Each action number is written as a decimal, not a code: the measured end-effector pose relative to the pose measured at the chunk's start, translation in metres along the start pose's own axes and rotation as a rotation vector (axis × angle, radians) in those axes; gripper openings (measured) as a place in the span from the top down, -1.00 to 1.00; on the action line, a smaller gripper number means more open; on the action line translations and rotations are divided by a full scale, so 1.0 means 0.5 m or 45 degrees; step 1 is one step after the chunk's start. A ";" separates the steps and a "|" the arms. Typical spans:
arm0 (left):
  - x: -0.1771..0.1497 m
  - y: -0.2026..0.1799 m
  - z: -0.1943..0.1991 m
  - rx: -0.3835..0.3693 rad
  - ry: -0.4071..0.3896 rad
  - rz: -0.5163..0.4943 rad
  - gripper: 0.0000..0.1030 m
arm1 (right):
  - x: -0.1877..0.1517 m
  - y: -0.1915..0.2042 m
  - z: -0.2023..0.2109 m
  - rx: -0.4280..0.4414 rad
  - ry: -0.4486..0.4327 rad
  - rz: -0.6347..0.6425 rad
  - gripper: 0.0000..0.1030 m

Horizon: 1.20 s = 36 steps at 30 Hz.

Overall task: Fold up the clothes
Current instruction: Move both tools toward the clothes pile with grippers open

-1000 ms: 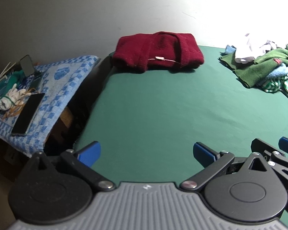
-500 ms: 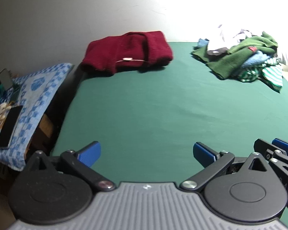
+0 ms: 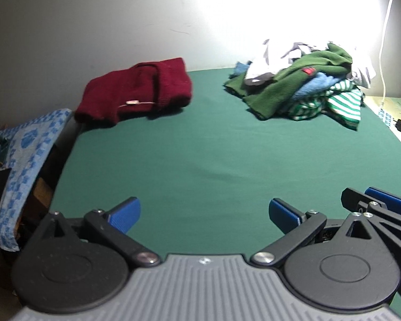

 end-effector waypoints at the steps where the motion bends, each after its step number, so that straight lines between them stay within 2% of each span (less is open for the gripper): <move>1: 0.000 -0.012 -0.002 -0.005 0.002 -0.006 -0.99 | -0.001 -0.009 0.001 -0.006 0.002 -0.003 0.44; 22: 0.010 -0.190 -0.028 -0.065 0.036 -0.059 -0.99 | 0.008 -0.183 0.002 -0.103 0.025 -0.038 0.40; 36: 0.015 -0.241 -0.036 0.007 0.061 -0.044 -0.99 | 0.012 -0.240 -0.021 -0.035 0.053 -0.049 0.35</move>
Point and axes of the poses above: each gripper's, at about its wrist camera, not at the fingertips, and z roughly against the way its jaws point, y to its left, x to its top, the point moved 7 cm from there along -z, roughly the way its jaws point, and after that the axes turned 13 degrees about -y, right-handed, at the moved point
